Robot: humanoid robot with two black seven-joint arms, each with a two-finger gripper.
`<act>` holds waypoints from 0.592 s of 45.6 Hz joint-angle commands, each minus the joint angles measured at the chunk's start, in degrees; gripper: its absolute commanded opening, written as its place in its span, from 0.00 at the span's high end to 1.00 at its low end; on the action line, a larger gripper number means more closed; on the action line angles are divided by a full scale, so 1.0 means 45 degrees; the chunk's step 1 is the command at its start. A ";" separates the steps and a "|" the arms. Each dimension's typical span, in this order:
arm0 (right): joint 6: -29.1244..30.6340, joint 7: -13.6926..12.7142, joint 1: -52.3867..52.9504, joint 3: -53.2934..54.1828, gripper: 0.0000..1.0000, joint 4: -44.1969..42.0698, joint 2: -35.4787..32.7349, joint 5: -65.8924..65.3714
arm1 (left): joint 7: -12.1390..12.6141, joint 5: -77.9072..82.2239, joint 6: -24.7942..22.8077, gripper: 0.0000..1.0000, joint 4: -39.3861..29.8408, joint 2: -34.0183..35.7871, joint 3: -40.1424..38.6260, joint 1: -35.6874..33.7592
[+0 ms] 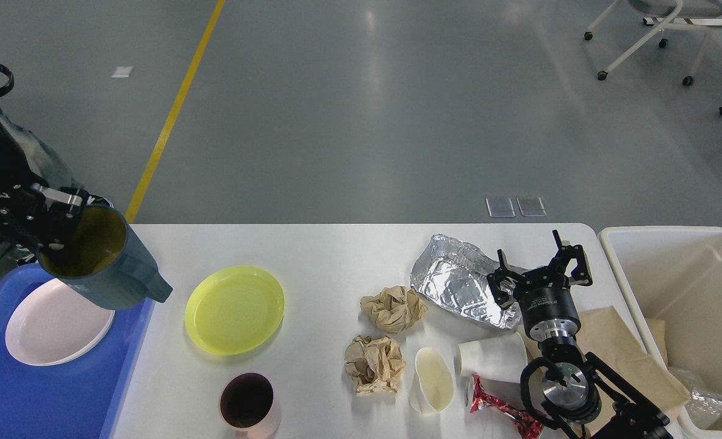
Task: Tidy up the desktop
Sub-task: 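Lift the olive-green cup and carry it over the blue tray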
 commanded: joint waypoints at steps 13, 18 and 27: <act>0.0000 0.0002 0.0000 0.0000 0.00 0.0020 0.0000 -0.0001 | -0.1029 -0.0072 -0.0009 1.00 -0.0098 -0.0490 0.0748 -0.0528; 0.0000 0.0002 0.0000 0.0000 0.00 0.0020 0.0000 -0.0001 | -0.0971 0.0025 -0.0009 1.00 0.0214 -0.0179 0.1197 0.0387; 0.0000 -0.0018 0.0000 0.0000 0.00 0.0020 0.0000 -0.0001 | -0.0404 0.1507 -0.0009 1.00 0.1053 0.2007 0.1100 0.2419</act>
